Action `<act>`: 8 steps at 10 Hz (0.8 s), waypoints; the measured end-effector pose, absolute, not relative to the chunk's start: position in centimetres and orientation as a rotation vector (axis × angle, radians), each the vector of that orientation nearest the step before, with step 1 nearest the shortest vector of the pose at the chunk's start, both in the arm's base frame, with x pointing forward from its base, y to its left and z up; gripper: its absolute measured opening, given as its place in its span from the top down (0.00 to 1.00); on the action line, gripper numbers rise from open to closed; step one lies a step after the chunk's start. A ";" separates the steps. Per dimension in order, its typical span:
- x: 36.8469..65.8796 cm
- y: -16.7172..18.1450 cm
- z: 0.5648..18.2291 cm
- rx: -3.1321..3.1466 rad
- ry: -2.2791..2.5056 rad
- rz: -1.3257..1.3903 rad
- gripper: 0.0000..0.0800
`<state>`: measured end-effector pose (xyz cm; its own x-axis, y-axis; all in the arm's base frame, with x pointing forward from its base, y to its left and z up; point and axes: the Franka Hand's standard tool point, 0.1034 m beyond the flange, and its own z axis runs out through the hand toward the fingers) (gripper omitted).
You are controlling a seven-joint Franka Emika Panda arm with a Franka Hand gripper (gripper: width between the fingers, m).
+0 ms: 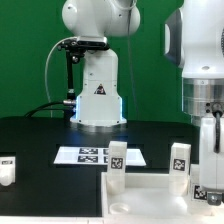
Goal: Assemble square table
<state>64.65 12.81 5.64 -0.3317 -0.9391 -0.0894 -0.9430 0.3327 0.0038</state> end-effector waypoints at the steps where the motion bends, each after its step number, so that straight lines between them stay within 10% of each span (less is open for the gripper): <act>1: 64.7 12.8 5.9 -1.823 2.464 0.081 0.36; 4: 64.0 10.8 10.8 -1.788 2.400 0.060 0.23; 8: 63.8 11.0 9.9 -1.800 2.405 0.063 0.19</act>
Offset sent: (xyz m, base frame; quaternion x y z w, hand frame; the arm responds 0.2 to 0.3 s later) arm -0.0118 -0.0411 0.0773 0.0637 -0.0524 0.0277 0.9962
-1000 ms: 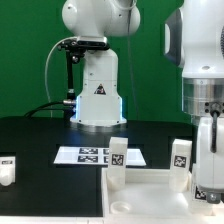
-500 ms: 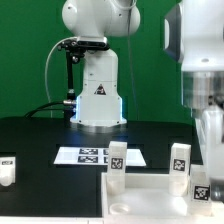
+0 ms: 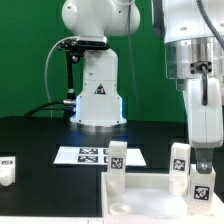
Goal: Assemble square table
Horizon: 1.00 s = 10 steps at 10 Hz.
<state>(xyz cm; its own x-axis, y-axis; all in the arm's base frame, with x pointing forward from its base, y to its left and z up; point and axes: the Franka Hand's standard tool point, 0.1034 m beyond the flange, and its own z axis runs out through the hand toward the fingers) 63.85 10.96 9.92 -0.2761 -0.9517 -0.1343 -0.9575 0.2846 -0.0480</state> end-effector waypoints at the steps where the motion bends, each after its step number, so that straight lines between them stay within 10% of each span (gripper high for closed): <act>1: 63.8 10.9 9.9 -1.801 2.406 0.064 0.19; 10: 60.5 3.2 12.4 -2.083 2.119 0.020 0.19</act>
Offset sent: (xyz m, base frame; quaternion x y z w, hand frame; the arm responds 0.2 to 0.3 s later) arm -0.0246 -0.0330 0.0107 -0.0125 -0.0267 -0.0679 0.9973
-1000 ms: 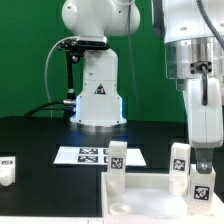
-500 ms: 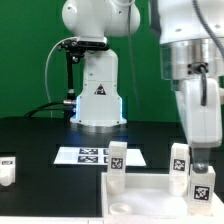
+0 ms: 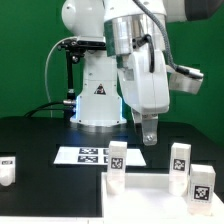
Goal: Assemble square table
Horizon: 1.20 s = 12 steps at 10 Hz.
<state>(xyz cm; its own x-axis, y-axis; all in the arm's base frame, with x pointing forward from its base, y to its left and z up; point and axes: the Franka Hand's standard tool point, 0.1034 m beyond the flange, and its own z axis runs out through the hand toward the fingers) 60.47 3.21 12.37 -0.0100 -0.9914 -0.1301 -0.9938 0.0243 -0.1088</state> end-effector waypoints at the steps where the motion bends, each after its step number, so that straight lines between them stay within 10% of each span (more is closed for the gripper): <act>1: 60.4 3.0 12.3 -2.083 2.125 0.025 0.19; 12: 57.1 -6.5 10.8 -1.265 2.771 0.106 0.19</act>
Offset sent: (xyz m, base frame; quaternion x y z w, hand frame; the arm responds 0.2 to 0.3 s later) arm -0.0335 -0.0889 0.0050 -0.0459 0.0538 0.2721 0.9597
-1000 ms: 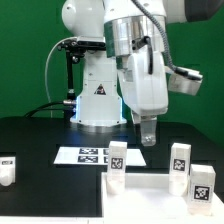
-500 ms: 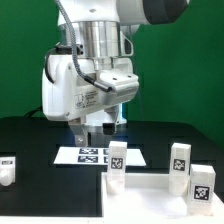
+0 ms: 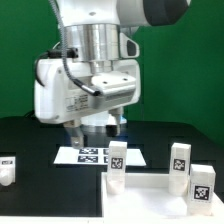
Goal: Assemble square table
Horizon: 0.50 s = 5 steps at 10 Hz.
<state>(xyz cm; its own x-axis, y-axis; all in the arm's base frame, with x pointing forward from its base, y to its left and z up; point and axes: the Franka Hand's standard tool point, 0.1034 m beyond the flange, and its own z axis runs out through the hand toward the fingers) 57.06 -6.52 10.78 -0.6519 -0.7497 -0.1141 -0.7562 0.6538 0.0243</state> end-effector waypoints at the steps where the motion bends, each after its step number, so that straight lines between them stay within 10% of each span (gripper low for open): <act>1: 56.0 -9.4 10.6 -1.201 2.807 0.090 0.19; 5: 55.0 -10.6 9.8 -1.179 2.839 0.085 0.19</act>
Offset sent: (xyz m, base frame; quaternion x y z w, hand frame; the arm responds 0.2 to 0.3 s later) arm 0.0000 0.0000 0.0000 0.0000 0.0000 0.0000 1.0000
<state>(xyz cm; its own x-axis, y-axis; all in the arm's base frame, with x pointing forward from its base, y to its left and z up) 55.01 -10.64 9.79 -0.7041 -0.7053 -0.0822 -0.7090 0.7048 0.0254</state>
